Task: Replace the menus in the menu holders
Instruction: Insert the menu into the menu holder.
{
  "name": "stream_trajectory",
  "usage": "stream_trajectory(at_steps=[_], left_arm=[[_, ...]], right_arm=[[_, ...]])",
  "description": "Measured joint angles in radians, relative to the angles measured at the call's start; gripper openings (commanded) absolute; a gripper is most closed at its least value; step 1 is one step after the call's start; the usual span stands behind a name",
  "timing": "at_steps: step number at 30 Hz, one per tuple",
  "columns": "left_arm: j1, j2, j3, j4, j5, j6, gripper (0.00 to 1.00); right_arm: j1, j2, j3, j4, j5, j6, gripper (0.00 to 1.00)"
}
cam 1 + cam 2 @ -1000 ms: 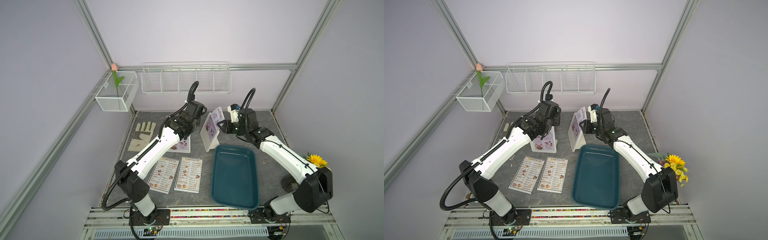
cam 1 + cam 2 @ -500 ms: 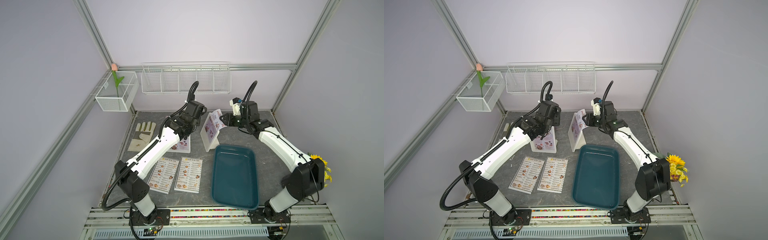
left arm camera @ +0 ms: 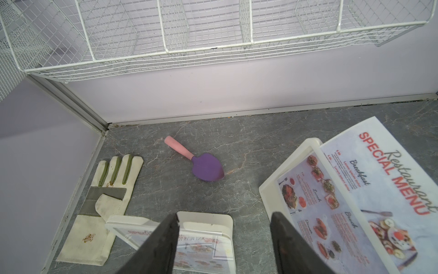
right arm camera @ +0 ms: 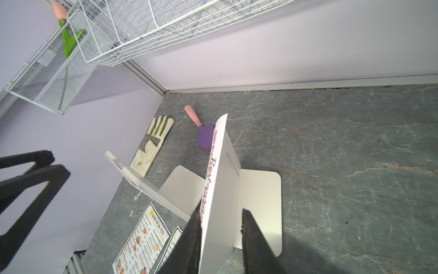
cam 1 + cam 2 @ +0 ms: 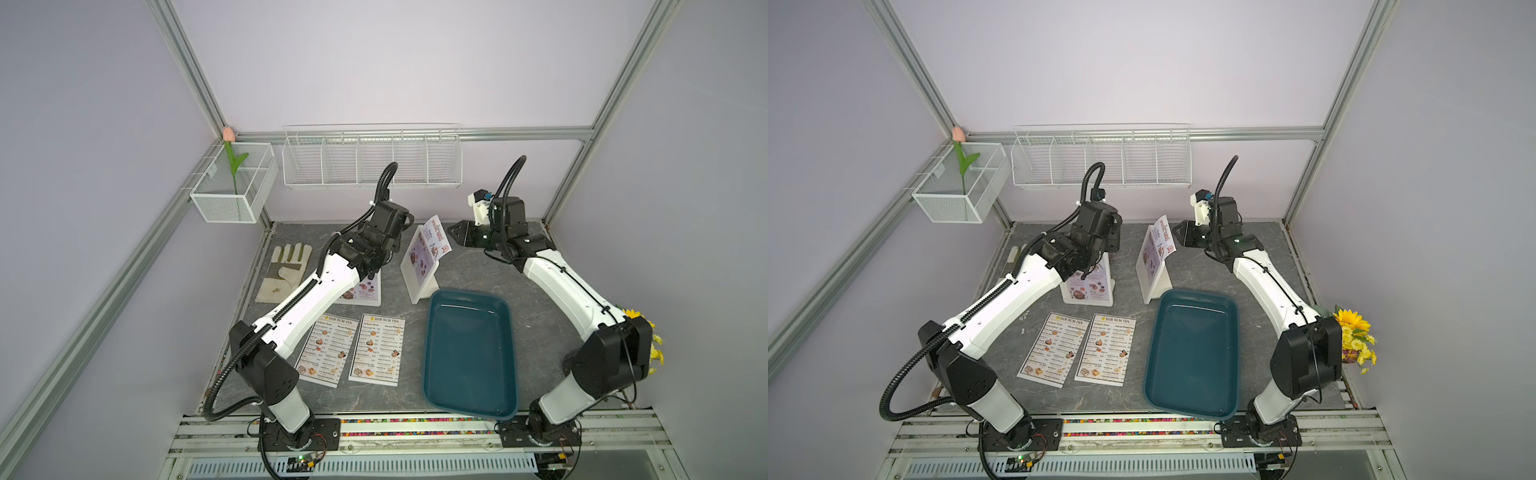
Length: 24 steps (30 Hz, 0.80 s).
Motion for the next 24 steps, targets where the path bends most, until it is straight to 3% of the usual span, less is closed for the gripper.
stream_trajectory(at_steps=[12,24], left_arm=[[0.000,0.000,0.000,0.000,-0.008,0.001,0.64],[0.000,0.002,0.000,0.000,-0.008,0.001,0.64]], right_arm=[[0.000,0.072,0.011,0.016,-0.062,0.024,0.10],[0.004,0.072,0.011,0.069,-0.113,0.060,0.09]])
